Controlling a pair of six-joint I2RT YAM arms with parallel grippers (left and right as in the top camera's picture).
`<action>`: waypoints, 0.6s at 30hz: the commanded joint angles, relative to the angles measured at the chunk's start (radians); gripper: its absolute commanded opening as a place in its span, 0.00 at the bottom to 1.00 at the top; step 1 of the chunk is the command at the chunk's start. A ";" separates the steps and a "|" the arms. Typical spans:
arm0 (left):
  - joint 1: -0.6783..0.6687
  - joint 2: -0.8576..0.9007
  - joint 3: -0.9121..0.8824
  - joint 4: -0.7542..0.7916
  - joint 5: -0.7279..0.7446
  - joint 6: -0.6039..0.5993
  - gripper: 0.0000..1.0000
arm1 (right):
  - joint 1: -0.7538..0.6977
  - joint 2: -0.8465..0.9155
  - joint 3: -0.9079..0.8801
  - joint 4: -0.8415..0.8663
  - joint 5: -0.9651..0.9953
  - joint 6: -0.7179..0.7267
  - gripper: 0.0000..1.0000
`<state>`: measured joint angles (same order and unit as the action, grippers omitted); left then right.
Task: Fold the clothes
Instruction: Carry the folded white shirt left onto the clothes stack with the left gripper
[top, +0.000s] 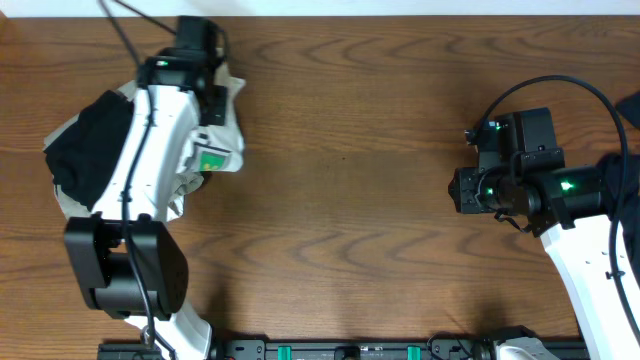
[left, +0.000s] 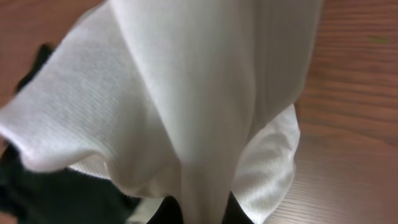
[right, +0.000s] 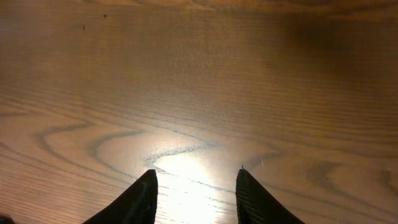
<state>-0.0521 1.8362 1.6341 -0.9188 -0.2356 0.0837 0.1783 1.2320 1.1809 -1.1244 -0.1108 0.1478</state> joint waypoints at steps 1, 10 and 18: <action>0.071 -0.028 0.035 -0.002 -0.028 -0.006 0.06 | -0.007 -0.009 -0.002 0.002 0.010 -0.015 0.40; 0.258 -0.034 0.035 0.000 0.100 -0.109 0.06 | -0.007 -0.006 -0.002 0.006 0.010 -0.015 0.40; 0.399 -0.086 0.035 0.003 0.203 -0.158 0.06 | -0.008 -0.001 -0.003 0.008 0.010 -0.015 0.41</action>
<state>0.2989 1.8149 1.6352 -0.9173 -0.0647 -0.0280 0.1780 1.2324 1.1809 -1.1175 -0.1108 0.1478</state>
